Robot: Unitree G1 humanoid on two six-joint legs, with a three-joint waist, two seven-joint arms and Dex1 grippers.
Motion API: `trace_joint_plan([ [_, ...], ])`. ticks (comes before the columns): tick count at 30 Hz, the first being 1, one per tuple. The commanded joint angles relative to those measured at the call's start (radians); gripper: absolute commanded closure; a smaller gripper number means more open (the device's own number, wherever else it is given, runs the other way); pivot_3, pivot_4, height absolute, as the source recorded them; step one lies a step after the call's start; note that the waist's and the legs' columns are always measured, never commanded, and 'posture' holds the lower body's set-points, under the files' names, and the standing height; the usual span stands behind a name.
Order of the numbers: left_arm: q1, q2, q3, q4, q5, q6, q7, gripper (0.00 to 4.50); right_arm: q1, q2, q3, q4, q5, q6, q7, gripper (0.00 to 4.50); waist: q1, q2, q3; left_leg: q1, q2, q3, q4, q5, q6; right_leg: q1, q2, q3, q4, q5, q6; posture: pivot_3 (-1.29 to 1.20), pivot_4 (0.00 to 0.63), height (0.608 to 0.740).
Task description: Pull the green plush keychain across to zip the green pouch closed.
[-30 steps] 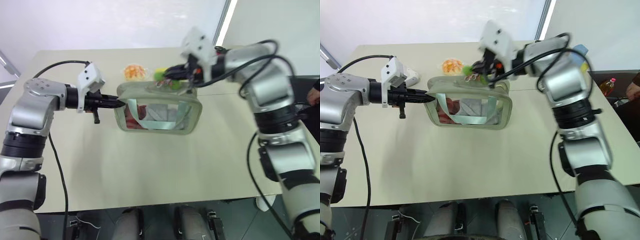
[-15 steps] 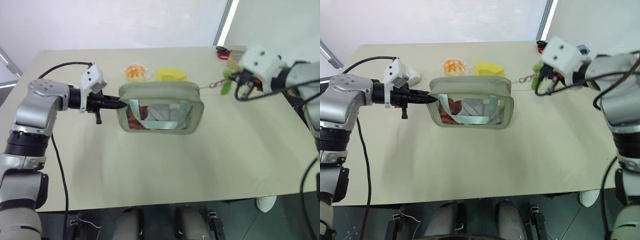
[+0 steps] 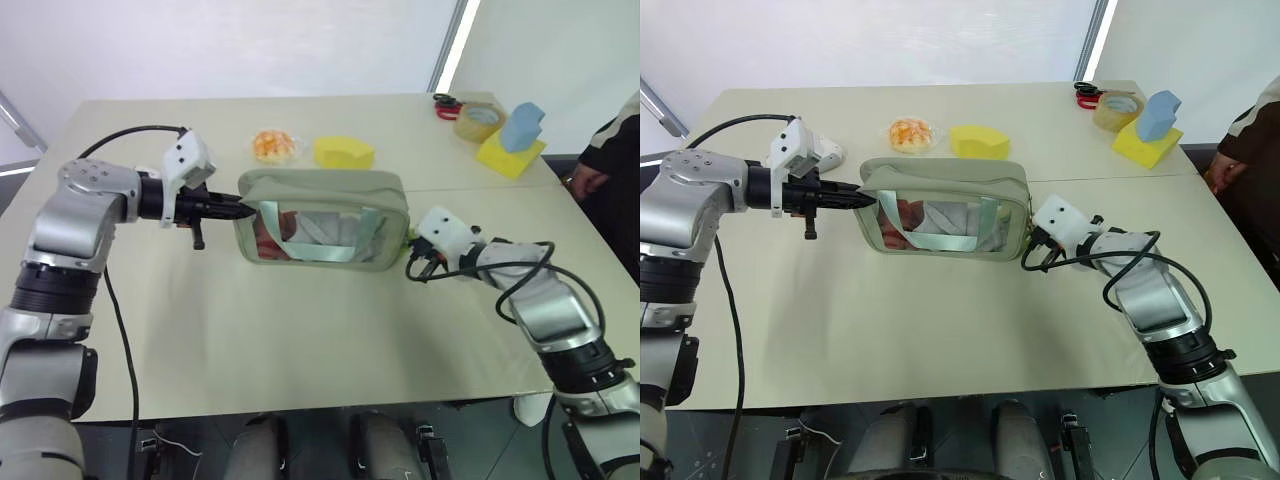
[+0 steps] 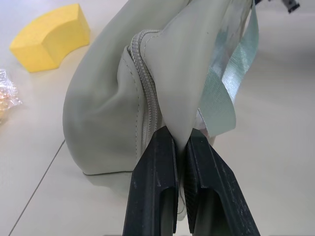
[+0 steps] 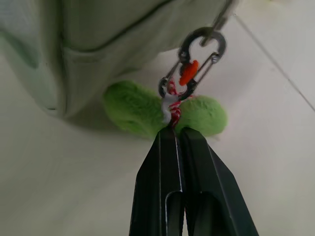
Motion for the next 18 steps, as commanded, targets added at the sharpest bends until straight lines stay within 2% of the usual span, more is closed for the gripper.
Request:
trace_joint_plan([
  [1, 0.0, 0.02, 0.023, -0.026, -0.002, 0.004, 0.003, 4.5, 0.02, -0.027, 0.049, 0.012, -0.054, -0.055, 0.011, 4.46, -0.001, 0.0, 0.0, 0.0, 0.0, 0.0, 0.0, 0.0, 0.0, 0.0, 0.0, 0.0, 0.0, 0.0, 0.0, 0.0, 0.15, 0.74],
  [9, 0.002, 0.02, 0.025, -0.034, -0.004, 0.011, 0.007, 4.5, -0.002, -0.136, 0.11, 0.097, -0.232, -0.282, 0.006, 4.46, 0.0, 0.0, 0.0, 0.001, 0.0, 0.0, 0.0, 0.0, 0.0, 0.001, 0.0, 0.0, 0.0, 0.0, 0.0, 0.0, 0.15, 0.74],
  [10, 0.001, 0.019, 0.025, -0.033, -0.004, 0.01, 0.008, 4.5, -0.007, -0.139, 0.1, 0.099, -0.236, -0.291, 0.005, 4.46, 0.0, 0.0, 0.0, 0.001, 0.0, 0.0, 0.0, 0.0, 0.0, 0.001, 0.0, 0.0, 0.0, 0.0, 0.0, 0.0, 0.15, 0.74],
  [12, -0.001, 0.014, 0.027, -0.029, -0.005, 0.008, 0.012, 4.5, -0.015, -0.083, 0.017, 0.077, -0.143, -0.221, 0.016, 4.46, 0.0, 0.0, 0.0, 0.001, 0.0, 0.0, 0.0, 0.0, 0.0, 0.001, 0.0, 0.0, 0.0, 0.0, 0.0, 0.0, 0.15, 0.74],
  [14, -0.002, 0.012, 0.03, -0.026, -0.007, 0.008, 0.016, 4.5, -0.017, -0.035, -0.059, 0.045, -0.049, -0.145, 0.04, 3.91, 0.0, 0.0, 0.0, 0.001, 0.0, 0.0, 0.0, 0.0, 0.0, 0.001, 0.0, 0.0, 0.0, 0.0, 0.0, 0.0, 0.15, 0.74],
  [16, -0.01, 0.013, 0.035, -0.015, -0.018, 0.021, 0.009, 3.7, -0.043, 0.018, -0.159, -0.01, 0.067, -0.019, 0.059, 3.17, 0.001, 0.0, 0.0, 0.001, 0.0, 0.0, 0.0, 0.0, 0.0, 0.001, 0.0, 0.0, 0.0, 0.0, 0.0, 0.0, 0.15, 0.74],
  [18, -0.029, 0.022, 0.047, -0.006, -0.04, 0.053, -0.008, 2.83, -0.08, 0.009, -0.24, -0.058, 0.15, 0.082, 0.091, 2.05, 0.001, 0.0, 0.0, 0.001, 0.0, 0.0, 0.0, 0.0, 0.0, 0.001, 0.0, 0.0, 0.0, 0.0, 0.0, 0.0, 0.15, 0.74],
])
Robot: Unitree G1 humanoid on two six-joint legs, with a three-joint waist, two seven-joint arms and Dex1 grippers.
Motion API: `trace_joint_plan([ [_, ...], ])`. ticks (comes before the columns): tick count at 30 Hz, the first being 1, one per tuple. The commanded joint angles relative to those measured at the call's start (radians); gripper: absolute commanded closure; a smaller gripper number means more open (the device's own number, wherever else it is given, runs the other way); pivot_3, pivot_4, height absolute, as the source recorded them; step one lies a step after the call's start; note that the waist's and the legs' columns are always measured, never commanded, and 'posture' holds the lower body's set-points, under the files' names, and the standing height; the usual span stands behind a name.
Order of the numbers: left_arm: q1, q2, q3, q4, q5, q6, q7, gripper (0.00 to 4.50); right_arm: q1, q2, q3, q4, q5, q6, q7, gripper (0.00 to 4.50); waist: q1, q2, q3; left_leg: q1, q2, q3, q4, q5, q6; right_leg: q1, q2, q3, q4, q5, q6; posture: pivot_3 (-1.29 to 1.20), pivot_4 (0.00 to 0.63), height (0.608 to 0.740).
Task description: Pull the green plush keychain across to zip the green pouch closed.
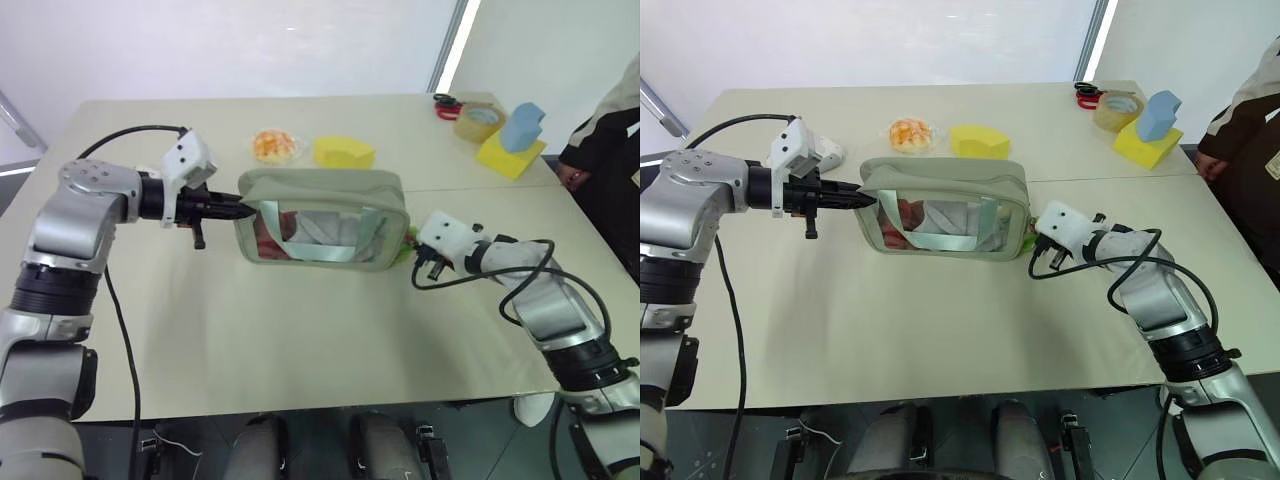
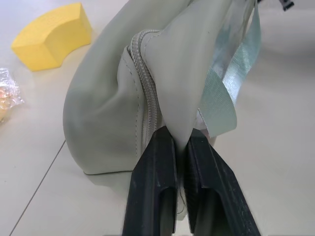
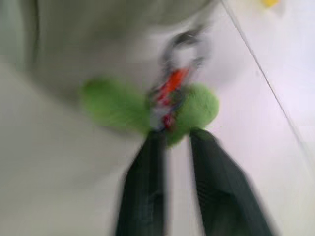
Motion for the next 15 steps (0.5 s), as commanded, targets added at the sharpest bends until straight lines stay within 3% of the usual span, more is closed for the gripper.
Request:
trace_joint_plan([
  [1, -0.044, 0.027, 0.055, 0.003, -0.049, 0.053, -0.022, 2.39, -0.076, -0.045, -0.153, -0.117, 0.142, 0.149, 0.06, 1.6, 0.001, 0.0, 0.0, 0.0, 0.0, 0.0, 0.0, 0.0, 0.0, 0.0, 0.0, 0.0, 0.0, 0.0, 0.0, 0.0, 0.15, 0.74],
  [4, -0.071, 0.076, 0.088, 0.025, -0.086, 0.112, -0.061, 0.86, -0.092, -0.167, -0.221, -0.211, 0.271, 0.275, 0.179, 0.02, 0.007, 0.0, 0.0, -0.001, 0.0, 0.0, 0.0, 0.0, 0.0, 0.0, 0.0, 0.0, 0.0, 0.0, 0.0, 0.0, 0.15, 0.74],
  [6, -0.081, 0.11, 0.105, 0.045, -0.099, 0.133, -0.076, 0.03, -0.104, -0.224, -0.251, -0.269, 0.352, 0.347, 0.227, 0.0, 0.006, 0.0, 0.0, -0.001, 0.0, -0.001, 0.0, 0.0, 0.0, 0.0, 0.0, -0.001, 0.0, 0.0, 0.0, 0.0, 0.15, 0.74],
  [11, -0.097, 0.169, 0.137, 0.093, -0.084, 0.14, -0.051, 0.03, -0.178, -0.263, -0.294, -0.37, 0.512, 0.49, 0.234, 0.0, 0.0, 0.0, 0.0, 0.002, 0.0, -0.001, 0.0, -0.002, 0.004, 0.001, 0.0, 0.0, 0.0, 0.0, 0.0, 0.0, 0.15, 0.74],
  [15, -0.073, 0.176, 0.181, 0.072, -0.12, 0.156, -0.039, 0.03, -0.236, -0.214, -0.3, -0.421, 0.599, 0.557, 0.172, 0.0, 0.002, 0.0, 0.0, 0.001, 0.0, -0.001, 0.0, -0.001, 0.002, 0.001, 0.0, 0.0, 0.0, 0.0, 0.0, 0.0, 0.15, 0.74],
])
